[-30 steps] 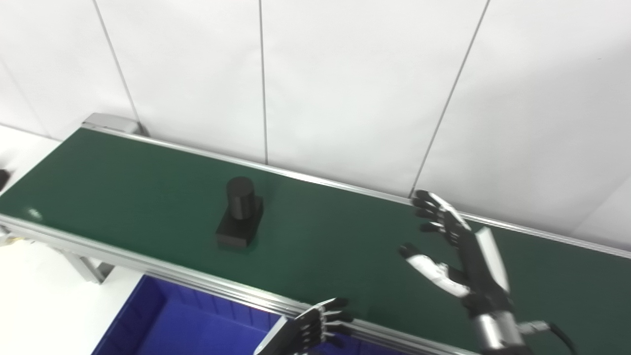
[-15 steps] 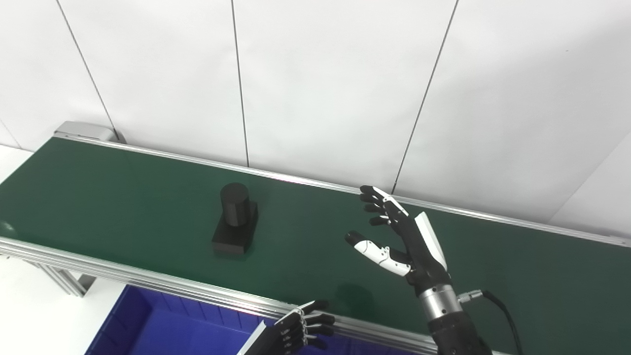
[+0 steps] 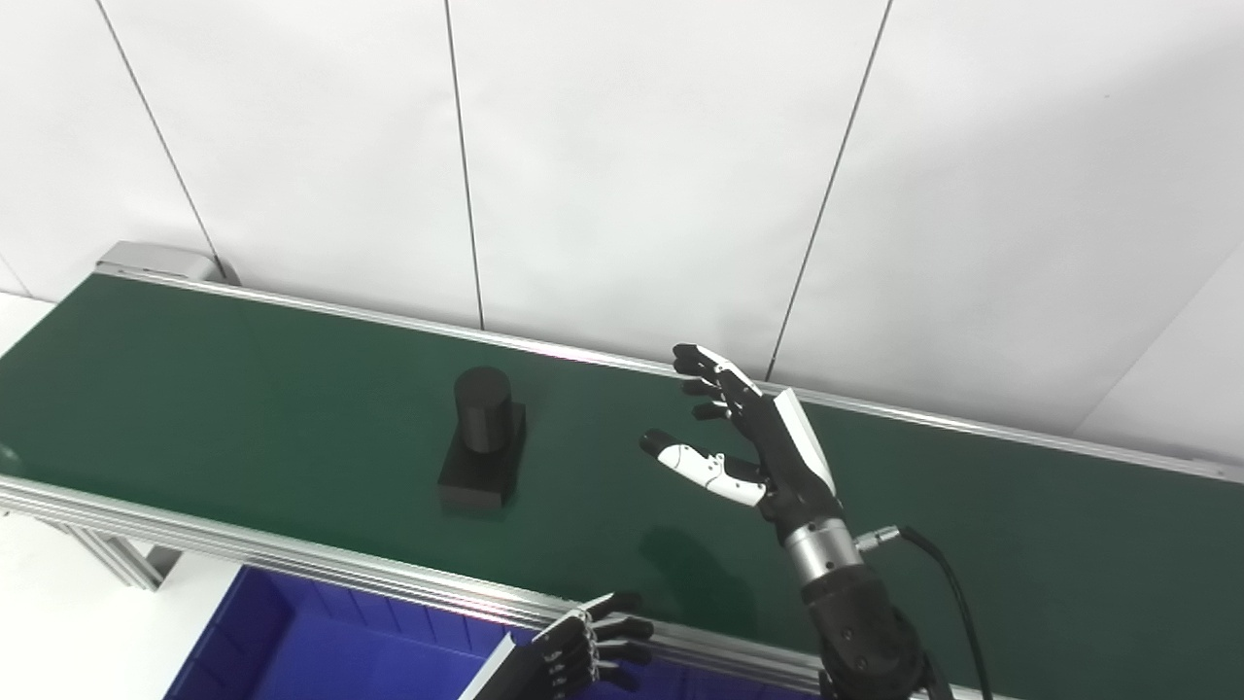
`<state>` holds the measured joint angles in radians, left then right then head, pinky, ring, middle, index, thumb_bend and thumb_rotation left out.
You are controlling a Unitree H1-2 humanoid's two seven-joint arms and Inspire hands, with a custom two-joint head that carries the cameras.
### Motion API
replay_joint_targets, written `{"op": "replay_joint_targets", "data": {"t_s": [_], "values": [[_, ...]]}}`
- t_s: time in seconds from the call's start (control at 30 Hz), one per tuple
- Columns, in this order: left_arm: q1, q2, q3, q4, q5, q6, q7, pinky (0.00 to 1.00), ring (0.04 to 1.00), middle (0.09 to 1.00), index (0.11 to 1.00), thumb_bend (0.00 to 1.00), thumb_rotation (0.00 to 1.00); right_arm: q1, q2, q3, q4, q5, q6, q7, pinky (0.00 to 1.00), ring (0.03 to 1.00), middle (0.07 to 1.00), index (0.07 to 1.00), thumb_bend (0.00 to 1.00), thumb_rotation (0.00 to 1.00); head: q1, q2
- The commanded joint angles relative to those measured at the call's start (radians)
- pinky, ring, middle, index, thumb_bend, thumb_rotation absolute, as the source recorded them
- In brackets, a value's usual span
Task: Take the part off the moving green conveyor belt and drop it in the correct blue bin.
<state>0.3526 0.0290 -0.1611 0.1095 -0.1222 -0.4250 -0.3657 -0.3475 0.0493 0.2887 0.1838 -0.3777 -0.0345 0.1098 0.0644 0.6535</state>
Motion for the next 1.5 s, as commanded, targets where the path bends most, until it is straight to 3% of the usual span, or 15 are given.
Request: {"op": "replay_joint_targets", "data": {"t_s": [0.0, 0.7, 1.13, 1.33, 1.47], "values": [[0.009, 0.002, -0.007, -0.039, -0.005, -0.044, -0.011, 0.65, 0.735, 0.798, 0.862, 0.9, 0.67, -0.058, 0.023, 0.007, 0.021, 0.001, -0.027, -0.019, 0.72, 0.81, 0.844, 0.868, 0.63, 0.46, 0.006, -0.001], [0.022, -0.015, -0.032, -0.057, 0.014, -0.045, -0.001, 0.64, 0.721, 0.777, 0.852, 0.9, 0.67, -0.214, 0.071, 0.051, 0.32, -0.033, -0.049, -0.093, 0.7, 0.779, 0.809, 0.842, 0.7, 0.41, 0.042, 0.007], [0.03, -0.036, -0.051, -0.07, 0.033, -0.044, 0.008, 0.64, 0.719, 0.776, 0.854, 0.87, 0.66, -0.247, 0.08, 0.084, 0.4, -0.058, -0.05, -0.116, 0.74, 0.811, 0.835, 0.848, 0.75, 0.43, 0.07, 0.017], [0.033, -0.048, -0.058, -0.076, 0.055, -0.045, 0.022, 0.63, 0.709, 0.77, 0.852, 0.87, 0.67, -0.265, 0.083, 0.111, 0.442, -0.084, -0.058, -0.132, 0.71, 0.774, 0.812, 0.845, 0.77, 0.47, 0.081, 0.02], [0.036, -0.056, -0.063, -0.078, 0.056, -0.045, 0.028, 0.63, 0.706, 0.766, 0.85, 0.87, 0.67, -0.268, 0.083, 0.13, 0.454, -0.095, -0.056, -0.127, 0.75, 0.81, 0.823, 0.845, 0.78, 0.46, 0.093, 0.024]]}}
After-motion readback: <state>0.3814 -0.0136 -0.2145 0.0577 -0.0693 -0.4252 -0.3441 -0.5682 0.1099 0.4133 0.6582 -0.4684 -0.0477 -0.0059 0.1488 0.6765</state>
